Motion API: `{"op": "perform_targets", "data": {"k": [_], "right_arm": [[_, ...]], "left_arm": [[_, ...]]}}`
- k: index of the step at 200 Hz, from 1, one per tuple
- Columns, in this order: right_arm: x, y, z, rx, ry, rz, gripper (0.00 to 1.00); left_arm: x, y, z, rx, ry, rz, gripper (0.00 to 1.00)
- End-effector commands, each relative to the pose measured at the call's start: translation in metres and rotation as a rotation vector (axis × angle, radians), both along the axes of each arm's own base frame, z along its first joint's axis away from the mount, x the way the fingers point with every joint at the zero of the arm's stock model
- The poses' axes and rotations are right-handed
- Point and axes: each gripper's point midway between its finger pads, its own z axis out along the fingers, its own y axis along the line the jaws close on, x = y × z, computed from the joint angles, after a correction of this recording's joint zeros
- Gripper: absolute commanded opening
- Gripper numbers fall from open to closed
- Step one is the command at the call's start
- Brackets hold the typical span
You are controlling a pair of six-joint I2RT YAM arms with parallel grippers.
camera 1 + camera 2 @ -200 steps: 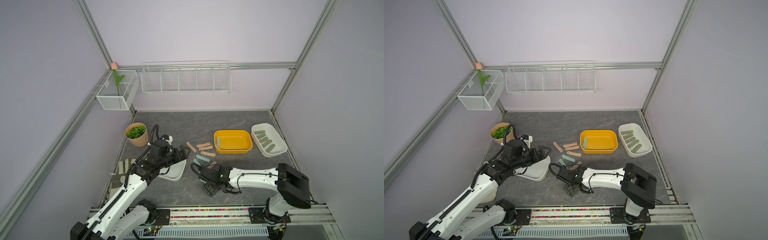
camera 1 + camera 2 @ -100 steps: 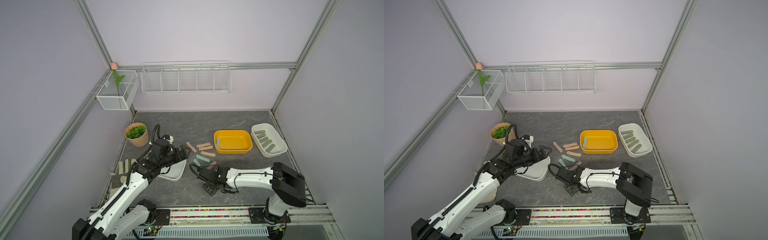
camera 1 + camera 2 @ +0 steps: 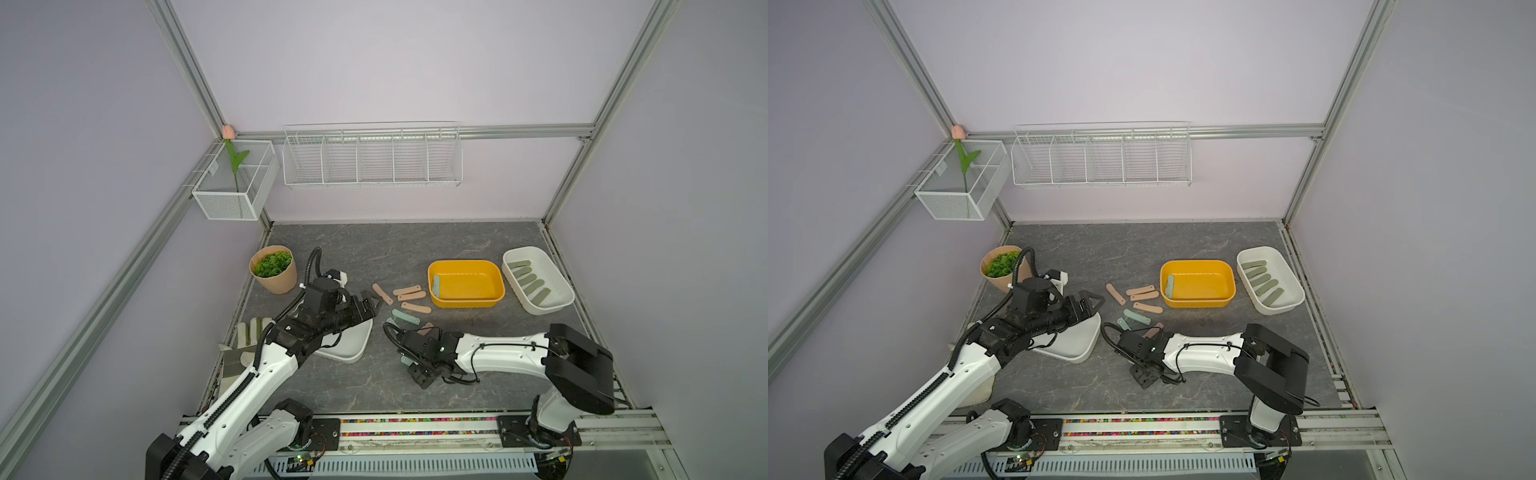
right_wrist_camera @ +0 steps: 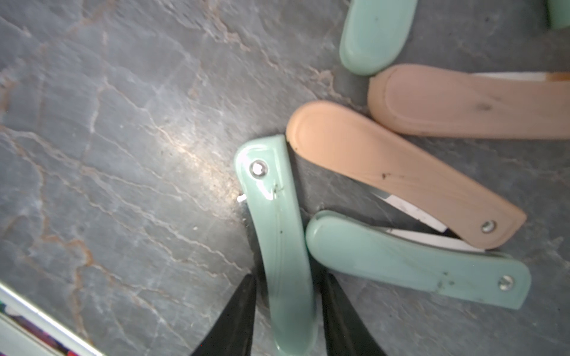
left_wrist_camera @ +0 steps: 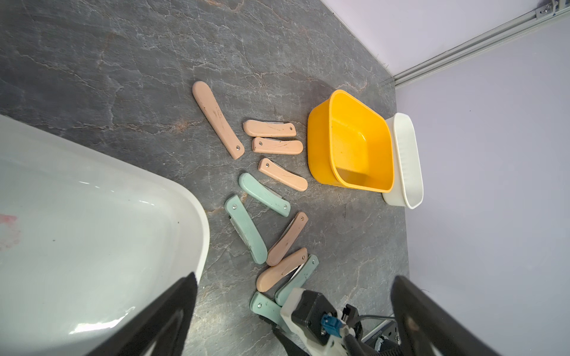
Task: Place the fruit knives into the storage box by color
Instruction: Pick up the fruit knife from the center of the board, then place the fruit knife in the storage box.
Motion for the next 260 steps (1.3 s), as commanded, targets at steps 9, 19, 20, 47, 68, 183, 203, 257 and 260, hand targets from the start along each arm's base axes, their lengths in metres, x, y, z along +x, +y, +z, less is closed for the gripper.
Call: {"op": "perform_targets", "data": {"k": [9, 19, 20, 47, 68, 183, 203, 257, 260], "right_arm": [[-0.011, -0.017, -0.019, -0.058, 0.046, 0.017, 0.35], [-0.011, -0.018, -0.02, -0.061, 0.044, 0.019, 0.35], [-0.011, -0.018, -0.02, -0.062, 0.045, 0.019, 0.34], [-0.011, -0.018, -0.021, -0.064, 0.044, 0.024, 0.31], [-0.011, -0.011, -0.017, -0.045, 0.049, 0.036, 0.29], [0.001, 0.054, 0.026, 0.147, 0.056, 0.074, 0.28], [0.009, 0.06, 0.036, 0.174, 0.05, 0.064, 0.29], [0.06, 0.058, 0.091, 0.311, -0.002, -0.033, 0.3], [0.064, 0.058, 0.096, 0.319, -0.007, -0.041, 0.3]], "left_arm": [[0.007, -0.003, 0.016, -0.005, -0.039, 0.004, 0.99], [0.008, -0.003, 0.015, -0.004, -0.038, 0.004, 0.99], [0.008, -0.003, 0.015, -0.004, -0.037, 0.003, 0.99], [0.009, -0.004, 0.015, -0.003, -0.037, 0.005, 0.99], [0.011, -0.005, 0.017, -0.009, -0.041, 0.006, 0.99], [0.05, 0.021, 0.05, -0.076, -0.107, 0.188, 0.99], [0.06, 0.039, 0.054, -0.098, -0.11, 0.252, 0.99], [0.069, 0.037, 0.074, -0.1, -0.132, 0.213, 0.99], [0.069, 0.036, 0.074, -0.1, -0.131, 0.209, 0.99]]}}
